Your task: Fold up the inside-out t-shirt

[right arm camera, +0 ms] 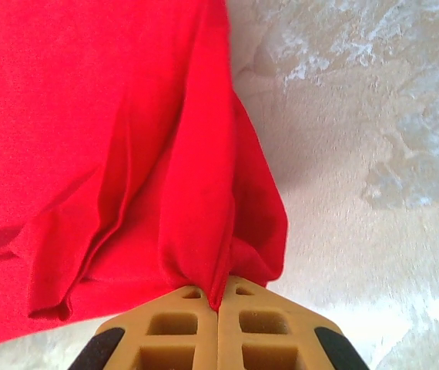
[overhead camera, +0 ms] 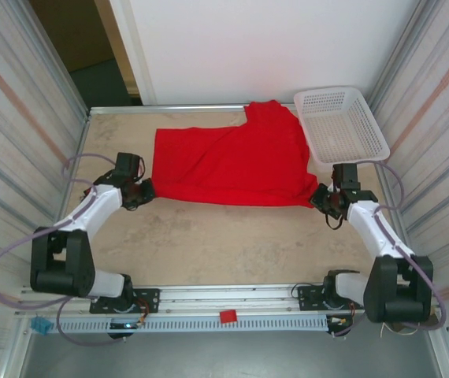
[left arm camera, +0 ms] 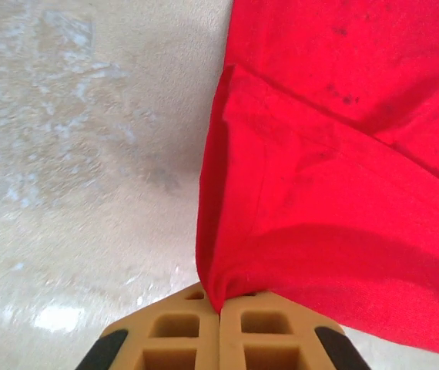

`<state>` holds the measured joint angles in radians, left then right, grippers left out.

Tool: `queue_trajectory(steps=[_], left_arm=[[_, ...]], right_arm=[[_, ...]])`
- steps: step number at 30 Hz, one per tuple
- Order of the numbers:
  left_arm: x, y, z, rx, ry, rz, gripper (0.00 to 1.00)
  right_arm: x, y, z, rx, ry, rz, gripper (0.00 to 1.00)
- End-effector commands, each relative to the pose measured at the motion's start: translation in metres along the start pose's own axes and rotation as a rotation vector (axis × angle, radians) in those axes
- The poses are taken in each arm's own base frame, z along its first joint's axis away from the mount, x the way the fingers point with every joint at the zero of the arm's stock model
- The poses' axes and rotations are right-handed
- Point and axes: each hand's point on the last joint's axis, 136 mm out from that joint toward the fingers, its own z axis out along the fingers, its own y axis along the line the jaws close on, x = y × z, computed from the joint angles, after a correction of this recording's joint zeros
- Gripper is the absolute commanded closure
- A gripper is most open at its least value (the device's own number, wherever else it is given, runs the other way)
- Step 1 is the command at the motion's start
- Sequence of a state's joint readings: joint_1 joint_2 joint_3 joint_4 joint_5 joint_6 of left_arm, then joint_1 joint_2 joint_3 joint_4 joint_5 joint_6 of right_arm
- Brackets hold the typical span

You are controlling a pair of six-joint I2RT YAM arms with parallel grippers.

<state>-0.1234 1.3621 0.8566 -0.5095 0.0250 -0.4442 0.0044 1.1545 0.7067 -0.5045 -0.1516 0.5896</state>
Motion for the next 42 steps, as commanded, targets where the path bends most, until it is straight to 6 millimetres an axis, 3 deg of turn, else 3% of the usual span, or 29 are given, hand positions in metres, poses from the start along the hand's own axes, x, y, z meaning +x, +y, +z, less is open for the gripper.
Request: queue_trajectory(steps=[1, 8, 9, 10, 12, 14, 19, 25, 34, 42], left_arm=[[0.027, 0.016, -0.015, -0.038, 0.067, 0.003, 1.0], [0.066, 0.027, -0.02, -0.023, 0.133, -0.07, 1.0], [0.068, 0.029, -0.021, -0.031, 0.143, -0.074, 0.96], [0.069, 0.031, -0.023, -0.039, 0.147, -0.074, 0.86], [0.064, 0.037, -0.03, -0.063, 0.132, -0.065, 0.65], [0.05, 0.037, -0.041, -0.062, 0.088, -0.06, 0.52], [0.013, 0.025, -0.057, -0.041, 0.007, -0.006, 0.45], [-0.003, 0.015, -0.036, -0.026, 0.028, 0.046, 0.43], [-0.007, 0.019, -0.008, -0.062, 0.071, 0.08, 0.43], [-0.007, 0.016, -0.001, -0.052, 0.087, 0.072, 0.43]], right_arm=[[0.026, -0.016, -0.013, 0.047, 0.064, -0.011, 1.0], [0.072, -0.036, -0.027, 0.059, 0.099, 0.079, 1.0], [0.075, -0.038, -0.028, 0.067, 0.098, 0.092, 0.8], [0.077, -0.039, -0.03, 0.074, 0.093, 0.095, 0.66], [0.069, -0.037, -0.037, 0.074, 0.05, 0.106, 0.55], [0.055, -0.029, -0.046, 0.051, -0.002, 0.095, 0.53], [0.038, 0.004, -0.048, -0.019, 0.034, 0.01, 0.55], [0.057, 0.03, -0.026, -0.044, 0.124, -0.076, 0.56], [0.041, 0.014, 0.012, 0.095, 0.095, -0.122, 0.57], [0.05, 0.008, 0.036, 0.124, 0.153, -0.135, 0.6]])
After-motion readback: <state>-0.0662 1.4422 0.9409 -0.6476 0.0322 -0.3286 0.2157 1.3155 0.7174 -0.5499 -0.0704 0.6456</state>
